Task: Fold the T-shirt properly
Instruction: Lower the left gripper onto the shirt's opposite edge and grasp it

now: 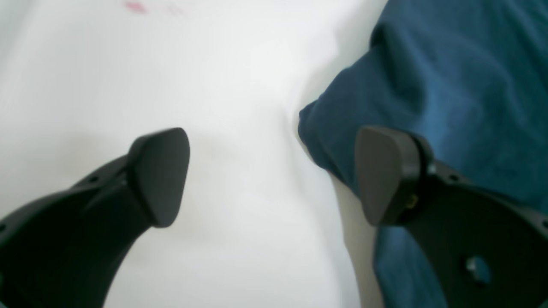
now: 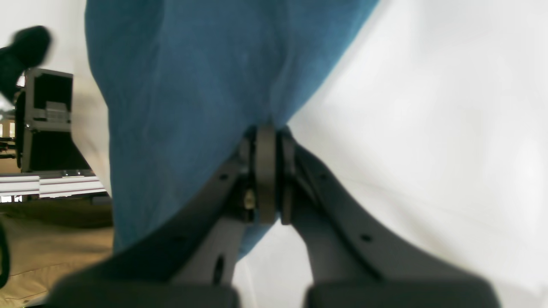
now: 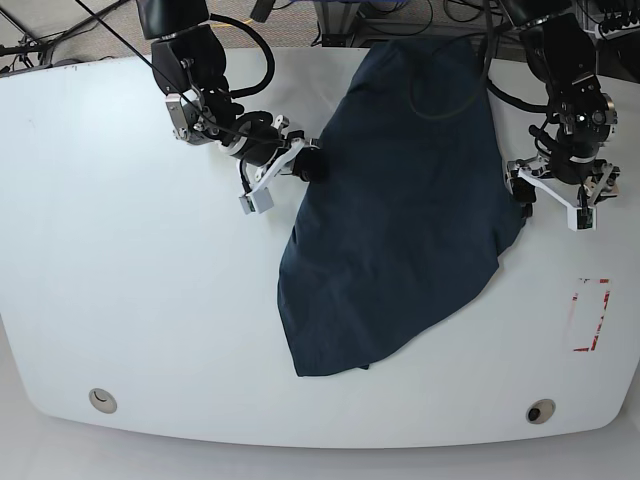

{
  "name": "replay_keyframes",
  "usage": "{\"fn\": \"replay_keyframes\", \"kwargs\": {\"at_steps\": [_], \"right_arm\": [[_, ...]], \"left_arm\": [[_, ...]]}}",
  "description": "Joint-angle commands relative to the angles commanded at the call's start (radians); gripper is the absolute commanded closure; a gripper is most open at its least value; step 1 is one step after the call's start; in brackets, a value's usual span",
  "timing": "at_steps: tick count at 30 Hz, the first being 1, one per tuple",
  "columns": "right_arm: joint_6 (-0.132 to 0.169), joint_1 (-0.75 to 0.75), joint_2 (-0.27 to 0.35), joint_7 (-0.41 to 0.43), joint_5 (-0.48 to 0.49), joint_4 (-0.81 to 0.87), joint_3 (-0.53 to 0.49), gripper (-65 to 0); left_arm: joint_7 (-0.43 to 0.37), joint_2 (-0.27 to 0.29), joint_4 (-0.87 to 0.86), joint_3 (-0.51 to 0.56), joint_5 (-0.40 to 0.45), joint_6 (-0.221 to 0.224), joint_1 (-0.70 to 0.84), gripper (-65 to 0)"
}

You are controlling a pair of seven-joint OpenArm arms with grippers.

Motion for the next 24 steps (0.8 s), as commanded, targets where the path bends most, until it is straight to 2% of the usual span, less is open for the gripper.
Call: {"fn": "replay_keyframes", "kwargs": {"at_steps": [8,21,23,24], "right_arm": [[0.0,0.0,0.0,0.0,0.0,0.0,-0.002,0.0],[0.0,0.0,0.0,0.0,0.0,0.0,-0.002,0.0],[0.0,-0.002,0.0,0.0,0.0,0.0,-0.002,0.0],[0.0,-0.002,0.0,0.0,0.0,0.0,-0.002,0.0]], "left_arm": [[-0.002,0.0,-0.147,0.003,-0.003,-0.002,-0.075,-56.8],[-0.003,0.006,-0.224,0.155,-0.003,-0.002,-0.132,-56.5],[-0.003,0.006,-0.224,0.155,-0.003,-0.002,-0.132,-54.4],[-0.003,0.006,-0.226,0.157,-0.006,-0.002,-0.133,-51.2]]}}
